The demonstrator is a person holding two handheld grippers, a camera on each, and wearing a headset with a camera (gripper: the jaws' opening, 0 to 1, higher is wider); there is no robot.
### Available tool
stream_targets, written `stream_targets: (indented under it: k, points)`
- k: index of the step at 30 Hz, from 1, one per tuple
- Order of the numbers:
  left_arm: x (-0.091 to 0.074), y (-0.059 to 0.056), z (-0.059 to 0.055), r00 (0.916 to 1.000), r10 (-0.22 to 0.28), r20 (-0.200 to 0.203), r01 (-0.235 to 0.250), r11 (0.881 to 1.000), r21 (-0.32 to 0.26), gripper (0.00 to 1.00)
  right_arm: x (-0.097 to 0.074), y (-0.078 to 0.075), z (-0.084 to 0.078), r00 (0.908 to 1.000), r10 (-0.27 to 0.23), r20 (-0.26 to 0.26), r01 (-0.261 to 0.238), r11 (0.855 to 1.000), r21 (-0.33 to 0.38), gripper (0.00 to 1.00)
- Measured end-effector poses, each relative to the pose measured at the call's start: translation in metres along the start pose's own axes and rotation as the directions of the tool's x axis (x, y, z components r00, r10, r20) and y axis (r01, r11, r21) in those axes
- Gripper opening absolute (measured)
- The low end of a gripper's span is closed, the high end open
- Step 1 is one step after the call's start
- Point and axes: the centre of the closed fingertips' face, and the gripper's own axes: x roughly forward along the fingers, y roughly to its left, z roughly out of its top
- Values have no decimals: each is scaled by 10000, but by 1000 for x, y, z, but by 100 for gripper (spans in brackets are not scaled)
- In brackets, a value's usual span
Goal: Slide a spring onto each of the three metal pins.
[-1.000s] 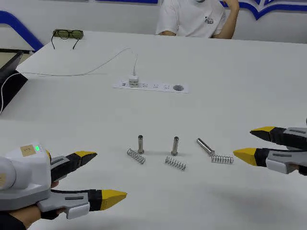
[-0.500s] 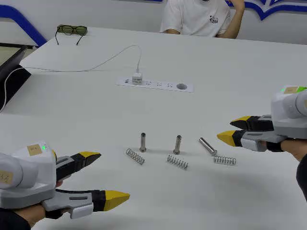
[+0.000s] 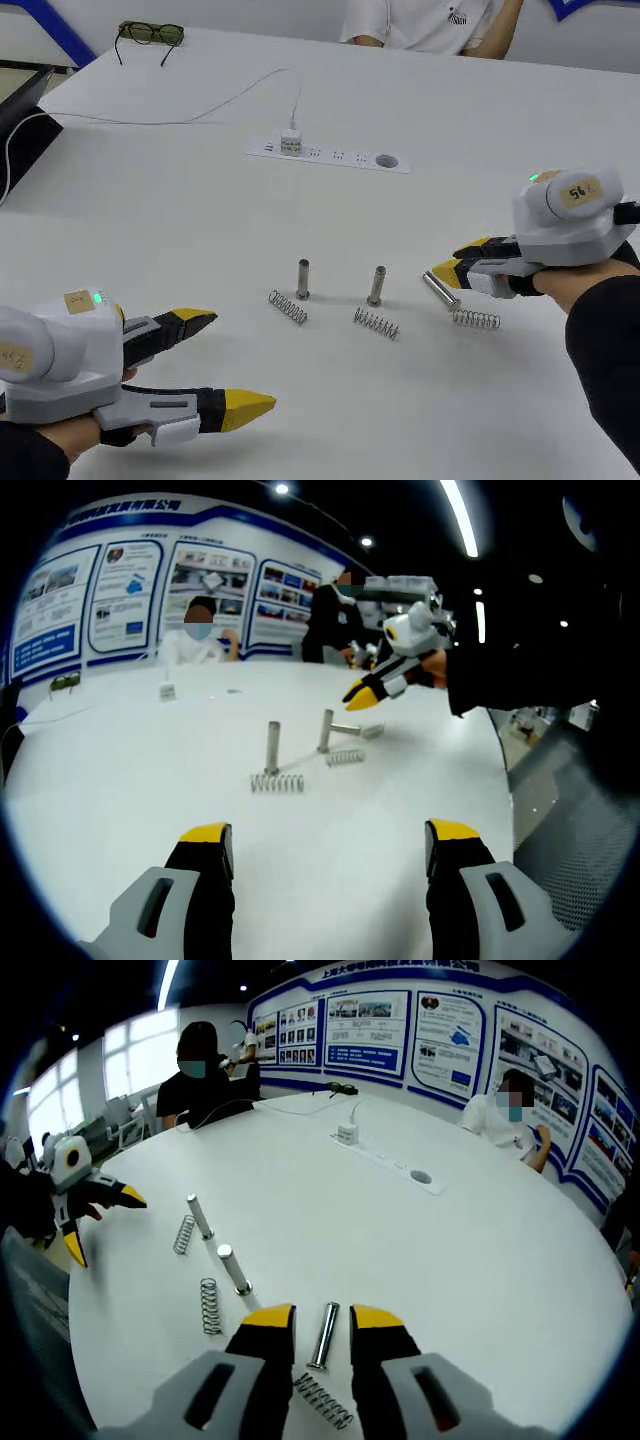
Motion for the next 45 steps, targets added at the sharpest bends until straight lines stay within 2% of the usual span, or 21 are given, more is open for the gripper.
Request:
stream_targets:
  k: [7,10,19,32,36,39,40,43,45]
  points:
    - [5,0,-1,9999,-127,-10,127,9999,-90,80,15,0,-7,9996,-27,-293,32,9998,179,19]
    - [8,0,-2,9998,-173,-19,173,9998,-138,79,20,-4,-9,9990,-227,-380,238,9993,288,17]
    - [10,0,-6,9997,-214,-87,211,9995,-255,78,33,-9,-16,9968,-353,-722,392,9977,545,14]
    - [8,3,-9,9998,-171,-120,167,9993,-324,77,37,-11,-20,9941,-329,-1035,425,9949,912,11]
    - [8,4,-10,9998,-162,-126,157,9993,-333,77,37,-9,-19,9927,-353,-1157,449,9957,814,10]
    - [9,3,-10,9998,-171,-130,167,9994,-311,77,37,-10,-19,9912,-398,-1261,557,9906,1251,9]
    - [9,4,-9,9998,-169,-126,165,9994,-300,76,37,-11,-20,9894,-533,-1353,752,9839,1623,9]
    - [10,4,-8,9998,-160,-110,157,9995,-288,76,39,-10,-18,9866,-691,-1476,910,9849,1475,8]
    - [11,4,-7,9998,-148,-115,144,9995,-276,76,38,-13,-18,9869,-628,-1489,891,9802,1768,8]
